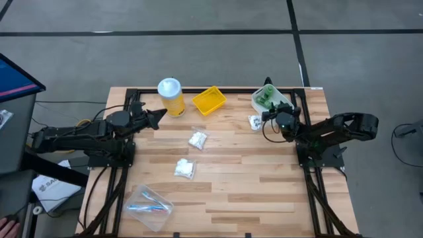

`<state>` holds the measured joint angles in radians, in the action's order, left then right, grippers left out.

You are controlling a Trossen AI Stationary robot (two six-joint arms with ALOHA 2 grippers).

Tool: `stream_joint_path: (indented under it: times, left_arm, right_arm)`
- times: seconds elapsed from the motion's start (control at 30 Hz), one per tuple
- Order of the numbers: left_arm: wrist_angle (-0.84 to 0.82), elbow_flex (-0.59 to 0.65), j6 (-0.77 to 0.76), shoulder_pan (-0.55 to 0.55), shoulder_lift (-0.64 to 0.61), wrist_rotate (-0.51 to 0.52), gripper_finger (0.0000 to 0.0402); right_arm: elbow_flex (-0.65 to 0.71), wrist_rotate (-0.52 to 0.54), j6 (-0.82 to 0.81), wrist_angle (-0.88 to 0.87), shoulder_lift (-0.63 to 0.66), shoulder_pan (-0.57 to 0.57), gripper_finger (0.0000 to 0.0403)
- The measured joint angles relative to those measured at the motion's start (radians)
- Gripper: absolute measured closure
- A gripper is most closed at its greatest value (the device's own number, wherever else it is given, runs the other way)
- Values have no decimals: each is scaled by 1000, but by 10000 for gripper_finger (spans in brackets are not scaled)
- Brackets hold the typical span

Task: Pick & Place Travel size toiletries
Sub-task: Put the cotton pack into the yellow bin

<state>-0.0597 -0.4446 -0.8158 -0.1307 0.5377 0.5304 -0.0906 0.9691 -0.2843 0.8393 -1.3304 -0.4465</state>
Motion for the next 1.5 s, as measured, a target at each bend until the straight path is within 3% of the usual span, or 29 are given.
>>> stream_joint_path:
  times: [0.33,0.57,0.7,0.77,0.87,0.97,1.07,1.2,1.3,1.4,1.5]
  left_arm:
    - [0,0,1,0,0,-8,389]
    - [0,0,49,0,0,-8,389]
    - [0,0,49,0,0,-8,389]
    - [0,0,49,0,0,-8,389]
    - [0,0,49,0,0,-8,389]
    - [0,0,49,0,0,-8,389]
    - [0,0,49,0,0,-8,389]
    - [0,0,49,0,0,-8,389]
    - [1,0,49,0,0,-8,389]
    - [2,0,49,0,0,-8,386]
    - [2,0,49,0,0,-11,376]
  right_arm:
    - [-63,-1,238,86,26,30,125]
    - [-235,0,493,67,143,77,117]
    - [-379,36,484,-123,240,147,117]
    - [-483,75,360,-375,277,204,117]
    - [-666,64,-30,-908,277,283,117]
    - [-830,-87,-443,-1341,198,335,117]
    - [-924,-283,-710,-1600,76,375,117]
    - [-964,-449,-1011,-1813,-80,416,117]
    - [-964,-514,-1155,-1887,-170,427,117]
    - [-950,-527,-1221,-1872,-225,418,117]
    - [-883,-551,-1247,-1749,-233,387,117]
